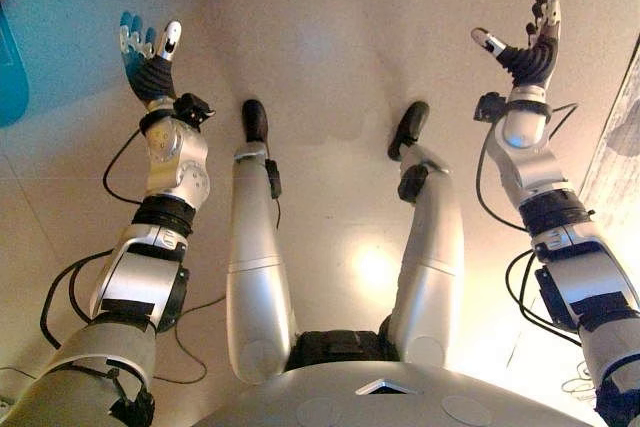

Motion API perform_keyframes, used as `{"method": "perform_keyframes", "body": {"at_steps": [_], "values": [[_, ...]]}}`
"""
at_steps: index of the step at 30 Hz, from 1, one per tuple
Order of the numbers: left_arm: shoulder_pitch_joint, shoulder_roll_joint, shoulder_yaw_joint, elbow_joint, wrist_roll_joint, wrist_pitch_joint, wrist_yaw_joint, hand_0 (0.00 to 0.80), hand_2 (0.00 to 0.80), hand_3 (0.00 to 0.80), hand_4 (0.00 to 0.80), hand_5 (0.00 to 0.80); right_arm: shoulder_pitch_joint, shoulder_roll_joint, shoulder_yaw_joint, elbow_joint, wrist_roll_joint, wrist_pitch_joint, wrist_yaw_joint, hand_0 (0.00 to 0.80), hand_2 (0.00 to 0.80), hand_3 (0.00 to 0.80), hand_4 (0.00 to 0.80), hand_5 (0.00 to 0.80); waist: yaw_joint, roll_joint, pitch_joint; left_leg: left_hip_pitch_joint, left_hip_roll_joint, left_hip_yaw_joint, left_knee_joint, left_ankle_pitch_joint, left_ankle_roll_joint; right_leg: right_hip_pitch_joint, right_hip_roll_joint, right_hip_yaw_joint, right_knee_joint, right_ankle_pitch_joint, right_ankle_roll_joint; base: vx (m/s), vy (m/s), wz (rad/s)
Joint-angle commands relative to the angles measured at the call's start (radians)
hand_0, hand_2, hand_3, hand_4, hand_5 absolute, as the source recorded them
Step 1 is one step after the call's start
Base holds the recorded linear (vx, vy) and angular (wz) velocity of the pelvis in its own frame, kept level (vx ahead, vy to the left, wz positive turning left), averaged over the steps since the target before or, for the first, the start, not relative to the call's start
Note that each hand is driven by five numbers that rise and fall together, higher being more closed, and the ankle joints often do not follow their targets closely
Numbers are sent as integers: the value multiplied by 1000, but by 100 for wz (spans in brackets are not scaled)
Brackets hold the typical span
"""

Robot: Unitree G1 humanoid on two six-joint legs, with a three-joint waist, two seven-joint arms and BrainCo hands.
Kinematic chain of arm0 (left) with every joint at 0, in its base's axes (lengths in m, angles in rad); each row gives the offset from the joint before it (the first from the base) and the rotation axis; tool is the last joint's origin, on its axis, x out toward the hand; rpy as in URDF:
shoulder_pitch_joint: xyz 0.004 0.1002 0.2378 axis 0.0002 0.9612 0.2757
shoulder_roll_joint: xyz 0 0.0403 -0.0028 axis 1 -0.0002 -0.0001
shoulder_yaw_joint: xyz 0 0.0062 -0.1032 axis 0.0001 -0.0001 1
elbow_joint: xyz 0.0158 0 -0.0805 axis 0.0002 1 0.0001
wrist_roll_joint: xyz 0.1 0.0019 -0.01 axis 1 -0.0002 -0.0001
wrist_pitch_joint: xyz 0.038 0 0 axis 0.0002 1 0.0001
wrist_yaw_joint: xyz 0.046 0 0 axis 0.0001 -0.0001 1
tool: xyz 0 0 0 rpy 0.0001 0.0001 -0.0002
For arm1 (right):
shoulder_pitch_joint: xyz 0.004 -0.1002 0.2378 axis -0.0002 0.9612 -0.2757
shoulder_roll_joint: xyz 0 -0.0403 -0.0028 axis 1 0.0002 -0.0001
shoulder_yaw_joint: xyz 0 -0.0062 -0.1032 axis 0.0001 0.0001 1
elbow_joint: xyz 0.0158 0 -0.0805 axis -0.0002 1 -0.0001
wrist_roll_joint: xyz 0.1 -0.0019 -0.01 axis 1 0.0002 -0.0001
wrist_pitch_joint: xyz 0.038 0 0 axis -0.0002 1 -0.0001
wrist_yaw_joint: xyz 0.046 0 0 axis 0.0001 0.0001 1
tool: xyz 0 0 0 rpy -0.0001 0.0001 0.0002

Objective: Pick up the cushion and take it to the sofa

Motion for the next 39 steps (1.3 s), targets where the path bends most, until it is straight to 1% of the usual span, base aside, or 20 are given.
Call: {"method": "perform_keyframes", "body": {"at_steps": [1,7,12,14,16,17,19,22,26,29,32,36,39], "values": [[-46,33,17,-20,22,-40,-19,0,0,0,0,0,-37,-76,10,-30,23,-79,17,0,0,0,0,0,-6,53,-1,-25,-11,32,-82,74,22,-39,10,84,-18,74,74,0,0,0],[-89,50,-11,-29,57,-54,-18,0,0,0,0,0,-72,-91,26,-41,25,-89,45,0,0,0,0,0,-18,66,-1,-62,-15,40,-77,75,22,-85,16,97,4,67,74,0,16,-1],[-73,54,-32,-49,125,-89,2,0,0,0,0,0,-77,-95,31,-48,3,-124,48,0,0,0,0,0,-26,75,-1,-103,-20,41,-43,69,23,-136,28,111,42,64,71,44,3,-9],[-17,42,-22,-100,166,-113,23,0,0,0,0,0,-33,-104,26,-118,-23,-112,34,0,0,0,0,0,-30,75,-1,-125,-27,41,-8,69,27,-155,35,121,74,65,68,121,-4,-12],[52,26,-3,-158,172,-121,24,0,0,0,0,0,15,-123,9,-184,-32,-90,45,0,0,0,0,0,-35,79,-1,-161,-35,40,54,67,33,-187,40,135,133,63,61,106,51,-17],[85,17,13,-189,183,-115,20,0,0,0,0,0,43,-129,-10,-216,-39,-77,59,0,0,0,0,0,-38,82,-1,-179,-39,37,91,64,35,-208,43,147,171,61,61,107,62,-21],[129,9,26,-234,192,-103,14,0,0,0,0,0,80,-133,-41,-244,-46,-72,85,0,0,0,0,0,-41,86,-1,-206,-39,31,151,57,37,-238,46,165,234,51,62,101,23,-19],[155,10,21,-280,207,-114,0,0,0,0,0,0,90,-118,-66,-249,-68,-80,98,0,0,0,0,0,-42,90,-1,-230,-38,25,195,48,41,-269,55,181,283,42,58,57,-16,-8],[151,9,30,-342,216,-86,3,0,0,0,0,0,81,-118,-79,-266,-82,-53,109,0,0,0,0,0,-42,90,-1,-247,-22,23,226,47,44,-292,46,191,324,33,57,23,-1,-9],[129,17,31,-331,201,-83,-9,0,0,0,0,0,68,-118,-83,-253,-77,-62,118,0,0,0,0,0,-43,89,-1,-265,-17,19,254,43,43,-310,42,198,348,28,57,-3,-19,-4],[79,22,35,-301,171,-80,-7,0,0,0,0,0,20,-120,-73,-225,-73,-71,118,0,0,0,0,0,-43,86,-1,-278,-3,16,257,48,38,-325,33,200,358,24,59,-14,-7,-4],[24,23,46,-269,146,-76,-3,0,0,0,0,0,-36,-121,-59,-198,-60,-67,126,0,0,0,0,0,-45,86,-1,-297,9,15,263,52,33,-344,26,201,369,18,57,-17,14,-1],[-18,30,41,-251,142,-53,-5,0,0,0,0,0,-77,-131,-46,-182,-34,-56,154,0,0,0,0,0,-45,84,-1,-313,15,15,266,57,29,-358,19,201,371,20,57,-22,14,1]]}}
